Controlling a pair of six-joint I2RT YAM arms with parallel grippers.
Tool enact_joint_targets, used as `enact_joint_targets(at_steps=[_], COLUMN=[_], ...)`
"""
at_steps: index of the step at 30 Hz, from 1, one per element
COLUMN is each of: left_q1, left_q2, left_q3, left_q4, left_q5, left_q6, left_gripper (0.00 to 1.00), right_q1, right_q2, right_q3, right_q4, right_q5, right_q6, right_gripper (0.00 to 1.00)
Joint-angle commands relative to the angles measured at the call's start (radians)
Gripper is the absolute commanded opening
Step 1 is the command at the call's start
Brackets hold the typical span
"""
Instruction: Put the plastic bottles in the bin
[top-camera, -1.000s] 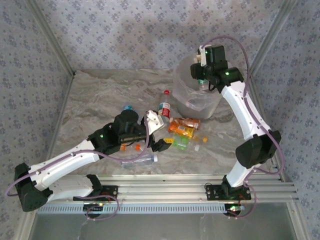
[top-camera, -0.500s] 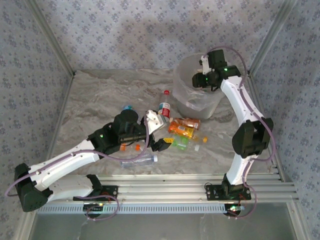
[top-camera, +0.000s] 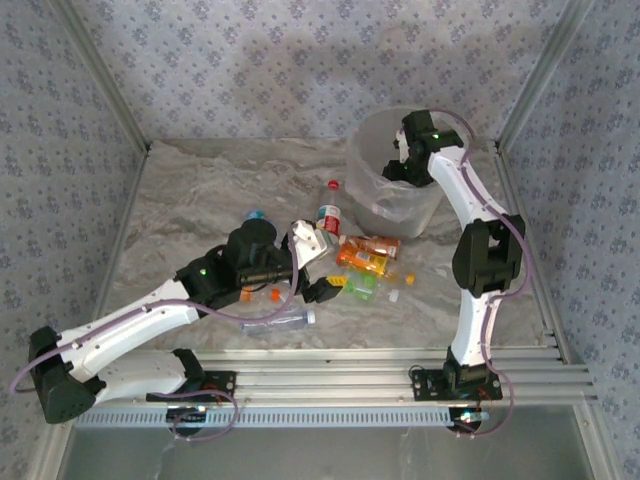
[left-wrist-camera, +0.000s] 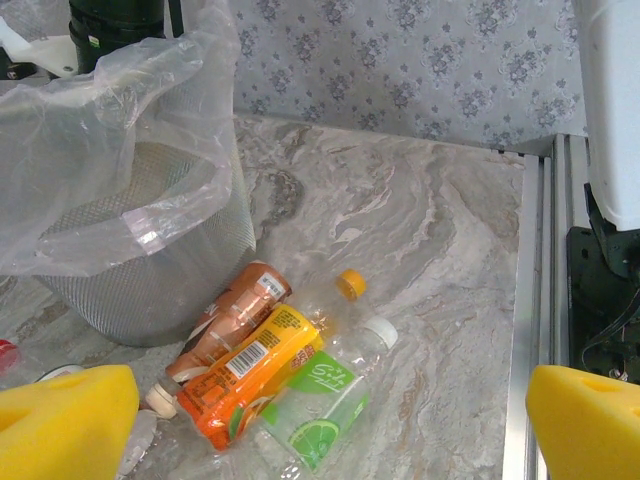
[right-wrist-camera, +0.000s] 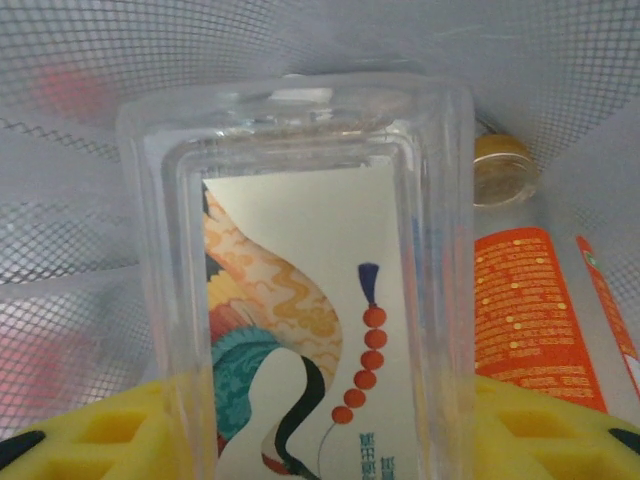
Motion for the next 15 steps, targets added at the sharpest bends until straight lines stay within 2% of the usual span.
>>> enact_joint_targets(at_steps=[1, 15], left_q1=[0.003, 0.003], left_q2=[-0.014, -0.017], left_q3=[-0.003, -0.003], left_q4=[0.014, 0.01], left_q5=[0.014, 0.008], left_q6=[0.013, 0.017], left_gripper=[1.0, 1.0], right_q1=[0.006, 0.021], right_q2=[0.018, 0.002], right_q3=[0.037, 0.082], right_q4=[-0.059, -0.099], right_q5=[0.058, 0.09], right_q6=[0.017, 0.013], right_gripper=[0.6, 0.71])
